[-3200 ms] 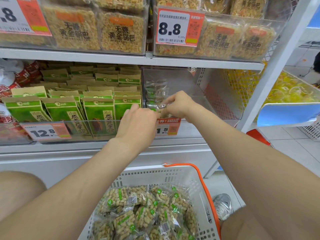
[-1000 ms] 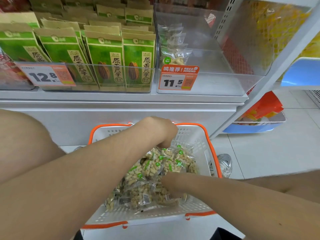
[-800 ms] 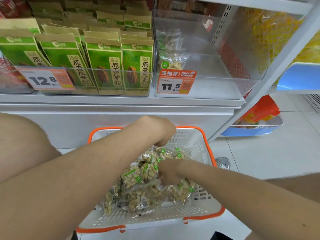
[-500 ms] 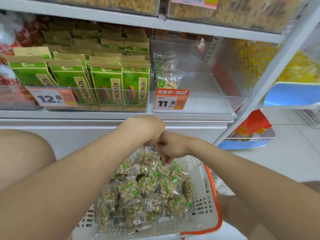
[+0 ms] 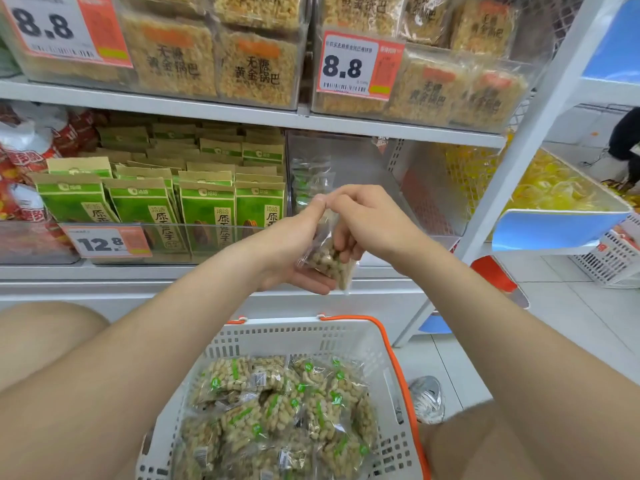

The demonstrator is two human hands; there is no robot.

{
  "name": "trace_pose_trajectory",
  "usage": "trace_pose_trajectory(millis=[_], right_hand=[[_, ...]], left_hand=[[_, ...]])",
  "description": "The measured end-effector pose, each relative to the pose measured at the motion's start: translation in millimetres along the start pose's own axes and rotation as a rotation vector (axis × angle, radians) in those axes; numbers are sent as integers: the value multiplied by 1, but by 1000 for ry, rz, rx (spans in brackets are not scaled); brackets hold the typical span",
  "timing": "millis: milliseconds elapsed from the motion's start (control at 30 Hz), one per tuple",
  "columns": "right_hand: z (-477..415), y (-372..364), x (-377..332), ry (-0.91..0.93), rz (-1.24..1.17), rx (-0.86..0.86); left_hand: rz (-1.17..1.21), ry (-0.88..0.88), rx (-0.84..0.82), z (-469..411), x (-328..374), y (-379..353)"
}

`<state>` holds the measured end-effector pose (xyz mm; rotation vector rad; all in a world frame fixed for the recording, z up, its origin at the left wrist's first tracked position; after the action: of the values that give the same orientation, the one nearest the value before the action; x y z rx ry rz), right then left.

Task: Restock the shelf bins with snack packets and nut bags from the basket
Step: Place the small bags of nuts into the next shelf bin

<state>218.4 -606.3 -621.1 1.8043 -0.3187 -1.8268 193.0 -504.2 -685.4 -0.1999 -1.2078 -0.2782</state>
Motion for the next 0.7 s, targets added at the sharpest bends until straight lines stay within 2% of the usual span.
trace_pose_trajectory(millis=[100, 200, 300, 333, 433, 533, 600, 700], right_hand=[[-1, 1, -7, 64, -50, 71], [-5, 18, -10, 79, -167, 211], [-2, 50, -13, 99, -93, 443], [-1, 55, -11, 75, -52, 466], [-10, 46, 8, -75, -50, 297], [-16, 34, 17, -177, -285, 102], [-17, 36, 15, -165, -288, 54], [-14, 43, 6, -51, -118, 80]], left_hand=[[112, -23, -37, 1, 5, -6], [93, -111, 117, -2, 16, 5], [203, -223, 268, -4, 27, 22], [240, -259, 297, -6, 30, 26], [318, -314, 333, -6, 32, 33], [287, -372, 386, -8, 33, 40], [222, -417, 447, -8, 34, 48], [49, -481, 531, 2, 45, 56]])
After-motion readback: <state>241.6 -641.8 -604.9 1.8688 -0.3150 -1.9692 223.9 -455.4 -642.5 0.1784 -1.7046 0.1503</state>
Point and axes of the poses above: each hand's wrist, its own z-axis away from the middle knuckle, its own y-axis out of the back of the hand, x = y × z, the point moved 9 cm from there along -z, towards the middle knuckle, and after that the axes turned 4 degrees about -y, right-handed, at the moved point
